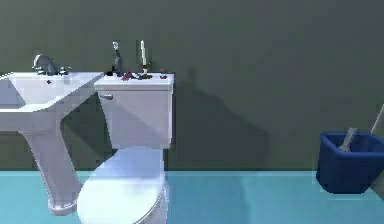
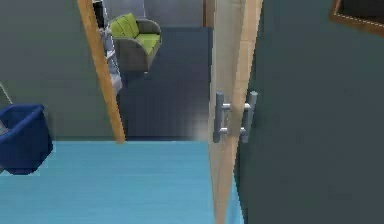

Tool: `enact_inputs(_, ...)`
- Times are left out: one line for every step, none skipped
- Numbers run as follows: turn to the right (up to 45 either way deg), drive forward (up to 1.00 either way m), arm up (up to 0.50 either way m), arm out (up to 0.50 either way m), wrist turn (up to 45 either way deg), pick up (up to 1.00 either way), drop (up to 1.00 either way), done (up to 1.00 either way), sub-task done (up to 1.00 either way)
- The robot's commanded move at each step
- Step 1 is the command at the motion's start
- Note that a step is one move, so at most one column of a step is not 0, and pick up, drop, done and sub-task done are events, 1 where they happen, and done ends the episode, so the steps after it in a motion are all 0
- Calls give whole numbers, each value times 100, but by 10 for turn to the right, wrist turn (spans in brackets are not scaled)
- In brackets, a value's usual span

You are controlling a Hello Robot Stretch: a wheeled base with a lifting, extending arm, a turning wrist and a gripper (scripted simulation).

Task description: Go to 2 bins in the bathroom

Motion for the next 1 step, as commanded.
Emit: enact_inputs(-450, 0, 0, 0, 0, 0, 0, 0, 0)
